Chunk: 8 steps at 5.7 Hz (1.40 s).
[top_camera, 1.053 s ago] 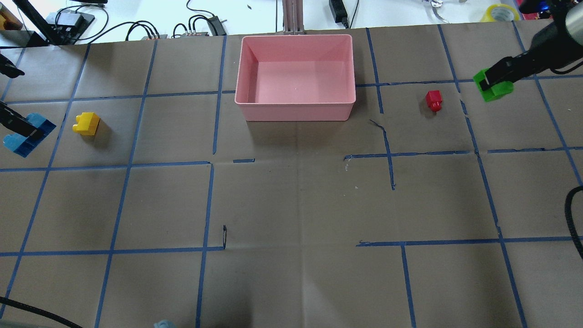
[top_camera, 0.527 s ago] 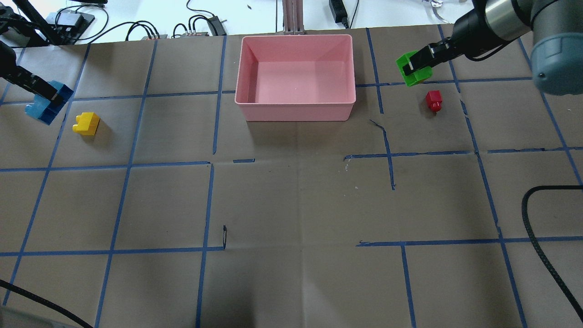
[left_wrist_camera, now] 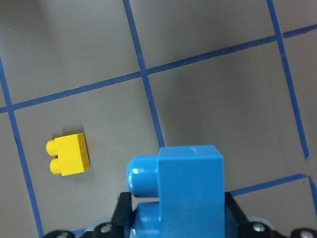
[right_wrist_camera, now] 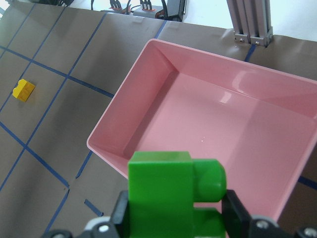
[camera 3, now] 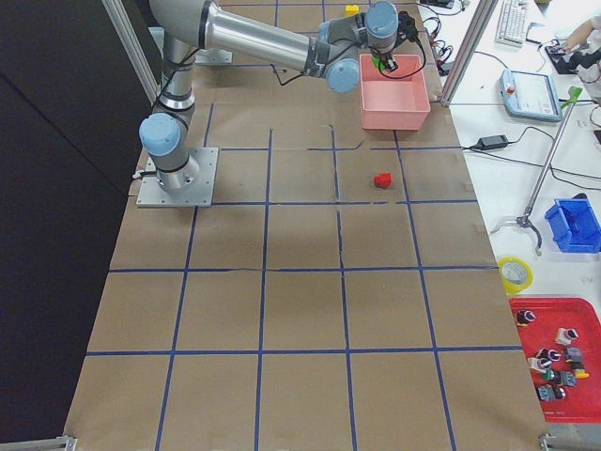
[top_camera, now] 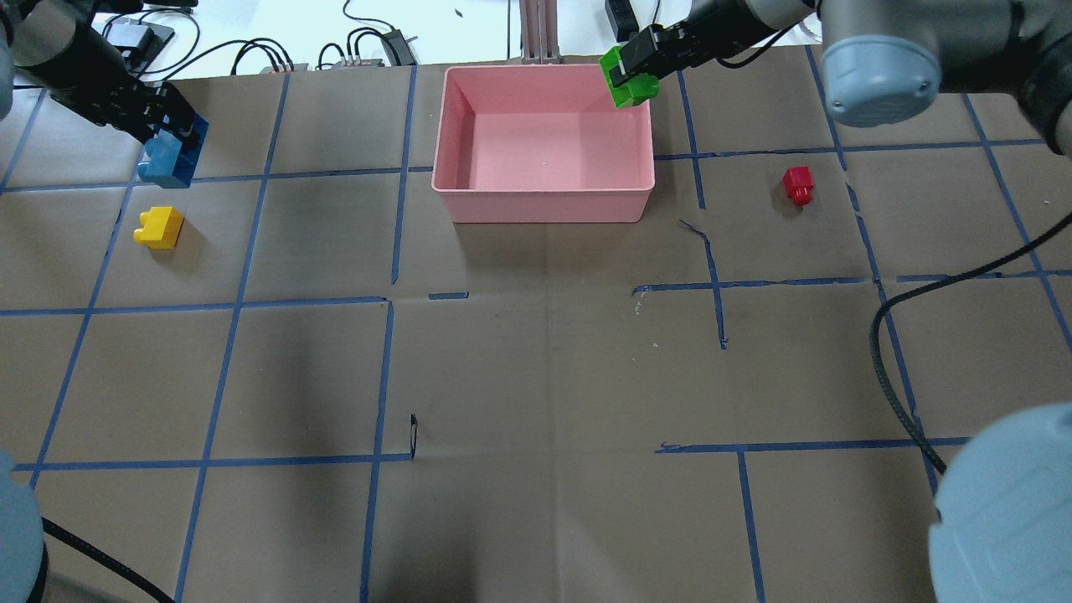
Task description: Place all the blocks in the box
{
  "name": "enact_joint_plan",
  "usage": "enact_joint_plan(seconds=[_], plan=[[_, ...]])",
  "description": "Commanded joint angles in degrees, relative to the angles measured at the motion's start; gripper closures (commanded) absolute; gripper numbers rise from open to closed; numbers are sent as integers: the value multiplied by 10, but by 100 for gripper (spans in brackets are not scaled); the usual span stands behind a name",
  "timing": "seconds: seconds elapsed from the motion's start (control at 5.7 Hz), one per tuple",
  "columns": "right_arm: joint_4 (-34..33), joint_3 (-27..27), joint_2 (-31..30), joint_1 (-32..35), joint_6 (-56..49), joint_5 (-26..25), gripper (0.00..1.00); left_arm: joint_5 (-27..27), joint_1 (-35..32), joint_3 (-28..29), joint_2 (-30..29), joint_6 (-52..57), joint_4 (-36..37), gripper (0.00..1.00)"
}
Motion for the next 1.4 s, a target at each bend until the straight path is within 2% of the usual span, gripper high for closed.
enact_joint_plan(seconds=[0.0, 0.18, 0.7, 0.88, 1.05, 1.23], plan=[[-10, -37, 62, 34, 25, 2, 63, 3, -60, 26, -35, -137, 27, 67], [-14, -37, 63, 35, 24, -1, 1, 6, -82, 30, -37, -210, 17, 65], [-3, -30, 41, 16, 16, -15, 0, 8, -126, 33, -40, -278, 9, 65], [21, -22, 6, -12, 15, -50, 0, 8, -157, 42, -54, -329, 15, 65], [110, -21, -25, -35, -10, -89, 0, 9, -193, 74, -81, -398, 16, 65], [149, -21, -60, -50, -38, -174, 0, 13, -226, 126, -122, -445, 16, 65]])
